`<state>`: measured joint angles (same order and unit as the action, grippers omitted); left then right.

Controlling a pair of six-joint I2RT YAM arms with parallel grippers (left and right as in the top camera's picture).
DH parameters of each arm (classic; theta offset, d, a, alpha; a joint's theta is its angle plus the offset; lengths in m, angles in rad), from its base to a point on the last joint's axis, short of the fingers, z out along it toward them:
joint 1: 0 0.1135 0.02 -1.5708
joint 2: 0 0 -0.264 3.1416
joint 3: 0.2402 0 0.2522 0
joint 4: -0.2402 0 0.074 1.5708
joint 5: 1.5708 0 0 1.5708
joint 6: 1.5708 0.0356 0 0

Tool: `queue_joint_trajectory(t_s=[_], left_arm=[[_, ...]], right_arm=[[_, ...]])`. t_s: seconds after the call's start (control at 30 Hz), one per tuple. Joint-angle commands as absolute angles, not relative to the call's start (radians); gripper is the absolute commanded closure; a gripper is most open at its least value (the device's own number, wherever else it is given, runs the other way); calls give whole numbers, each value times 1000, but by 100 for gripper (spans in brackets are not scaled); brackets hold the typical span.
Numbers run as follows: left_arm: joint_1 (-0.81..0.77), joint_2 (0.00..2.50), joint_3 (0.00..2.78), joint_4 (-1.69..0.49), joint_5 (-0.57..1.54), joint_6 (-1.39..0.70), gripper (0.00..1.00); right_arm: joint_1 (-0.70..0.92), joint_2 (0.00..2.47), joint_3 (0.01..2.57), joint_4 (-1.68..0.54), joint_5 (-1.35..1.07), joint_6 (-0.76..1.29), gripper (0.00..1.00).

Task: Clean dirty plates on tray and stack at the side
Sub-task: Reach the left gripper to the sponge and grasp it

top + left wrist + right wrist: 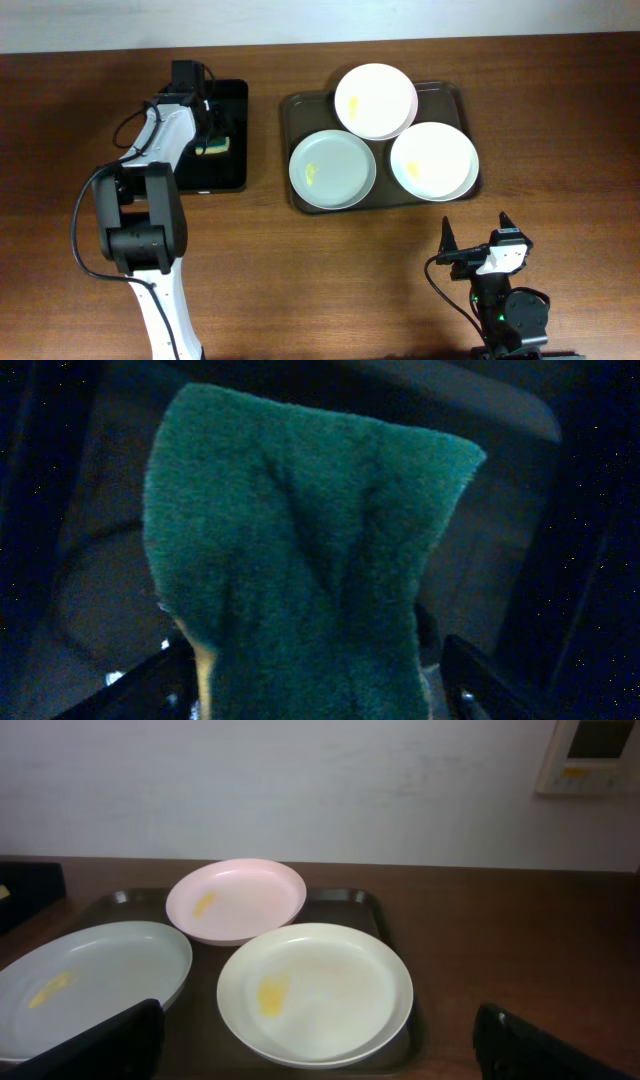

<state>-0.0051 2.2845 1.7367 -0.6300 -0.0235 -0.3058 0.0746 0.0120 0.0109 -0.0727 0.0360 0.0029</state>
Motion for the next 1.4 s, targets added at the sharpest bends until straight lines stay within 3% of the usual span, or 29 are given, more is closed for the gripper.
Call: queue_joint_trajectory(t_s=[0.0, 0.07, 0.1, 0.2, 0.27, 0.3, 0.6, 0.7, 0.73, 0.8, 0.9, 0.93, 1.0, 1.23, 1.3, 1.33, 1.37], left_arm=[[-4, 2308, 1752, -628, 19, -286, 66], [-3, 2307, 1752, -628, -6, -286, 94], [-3, 2307, 1752, -628, -33, -286, 100], [-3, 2307, 1752, -629, -99, -286, 99], [-3, 2307, 1752, -624, -113, -286, 4], [-3, 2308, 1752, -617, -113, -286, 1], [-3, 2308, 1752, -469, -113, -286, 1], [-3, 2309, 1752, -457, -112, -286, 63], [-3, 2309, 1752, -460, -110, -286, 79], [-3, 2309, 1752, -469, -110, -286, 98], [-3, 2309, 1752, -489, -113, -286, 100], [-3, 2309, 1752, -496, -113, -286, 75], [-3, 2309, 1752, -516, -112, -286, 1], [-4, 2309, 1752, -601, -109, -286, 0], [-4, 2309, 1752, -607, -109, -286, 6], [-3, 2309, 1752, -607, -110, -286, 14], [-3, 2309, 1752, -605, -110, -286, 28]], right_arm=[[71, 6, 6, -80, 37, 4, 2], [71, 6, 6, -80, 37, 4, 2], [71, 6, 6, -80, 37, 4, 2], [71, 6, 6, -80, 37, 4, 2], [71, 6, 6, -80, 37, 4, 2], [71, 6, 6, -80, 37, 4, 2], [71, 6, 6, -80, 37, 4, 2], [71, 6, 6, -80, 37, 4, 2], [71, 6, 6, -80, 37, 4, 2], [71, 6, 6, -80, 37, 4, 2], [71, 6, 6, -80, 37, 4, 2], [71, 6, 6, -80, 37, 4, 2], [71, 6, 6, -80, 37, 4, 2], [71, 6, 6, -80, 37, 4, 2], [71, 6, 6, -80, 37, 4, 2], [71, 6, 6, -80, 37, 4, 2], [71, 6, 6, -80, 37, 4, 2]])
